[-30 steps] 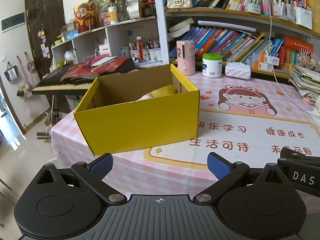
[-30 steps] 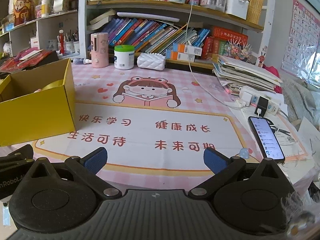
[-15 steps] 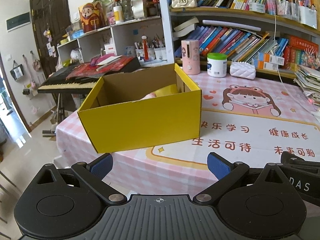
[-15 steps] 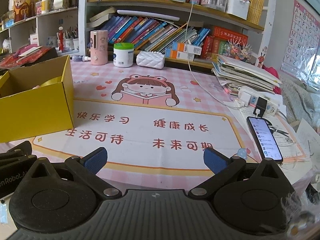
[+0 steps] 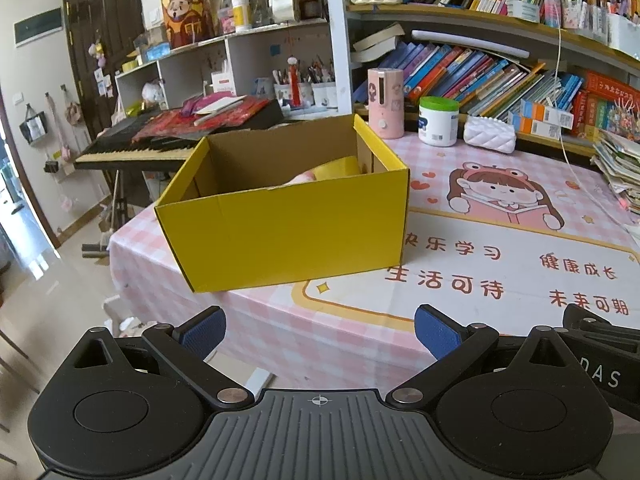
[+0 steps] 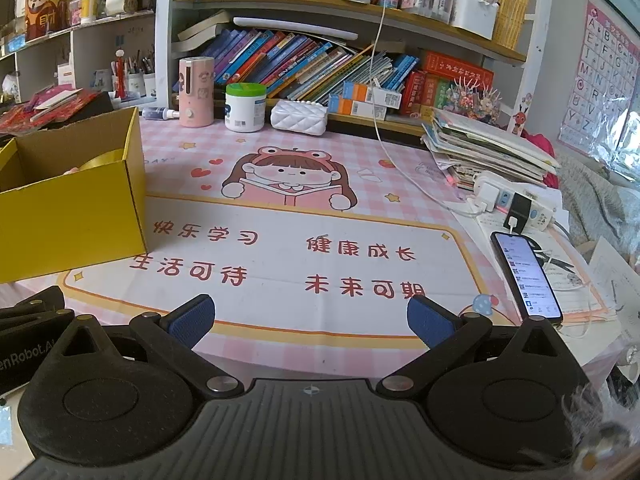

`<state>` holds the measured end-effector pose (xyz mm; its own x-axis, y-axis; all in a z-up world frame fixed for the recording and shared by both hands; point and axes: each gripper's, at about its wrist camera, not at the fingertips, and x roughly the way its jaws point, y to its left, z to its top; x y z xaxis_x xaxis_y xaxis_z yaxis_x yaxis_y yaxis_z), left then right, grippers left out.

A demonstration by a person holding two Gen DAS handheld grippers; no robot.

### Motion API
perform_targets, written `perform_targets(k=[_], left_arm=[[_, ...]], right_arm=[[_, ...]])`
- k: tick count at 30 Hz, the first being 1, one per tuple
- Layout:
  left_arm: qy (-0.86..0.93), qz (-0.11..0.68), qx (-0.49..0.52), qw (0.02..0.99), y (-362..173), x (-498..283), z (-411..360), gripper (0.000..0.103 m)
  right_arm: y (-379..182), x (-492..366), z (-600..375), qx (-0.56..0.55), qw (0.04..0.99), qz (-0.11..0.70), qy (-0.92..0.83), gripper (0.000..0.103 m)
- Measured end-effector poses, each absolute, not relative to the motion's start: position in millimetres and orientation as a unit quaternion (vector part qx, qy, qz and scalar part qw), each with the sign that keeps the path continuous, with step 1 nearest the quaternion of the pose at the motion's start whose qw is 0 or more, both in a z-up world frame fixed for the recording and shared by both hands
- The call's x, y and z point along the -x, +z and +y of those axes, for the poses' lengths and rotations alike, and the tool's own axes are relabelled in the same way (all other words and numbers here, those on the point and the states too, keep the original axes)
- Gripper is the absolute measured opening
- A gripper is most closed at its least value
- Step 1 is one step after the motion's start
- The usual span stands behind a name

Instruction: Organize objects

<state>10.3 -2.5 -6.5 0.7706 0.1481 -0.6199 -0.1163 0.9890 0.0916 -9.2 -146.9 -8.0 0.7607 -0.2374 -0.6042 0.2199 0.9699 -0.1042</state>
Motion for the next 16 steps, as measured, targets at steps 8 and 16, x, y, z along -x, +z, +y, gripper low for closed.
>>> perform_targets(k=[8,16], left_arm=[[0.075,0.322,-0.029,0.943,-6.5,-8.9,-2.4,0.102],[0.073,0.324,-0.023,0.943,-5.0,-12.5,0.9,0.102]], right_arm=[[-7.9,8.8,-145.7,0.014,0.938,0.324,-0.123,0.103],[-7.3,6.2,-143.3,0.017,0.938,0.325,-0.122,0.103]])
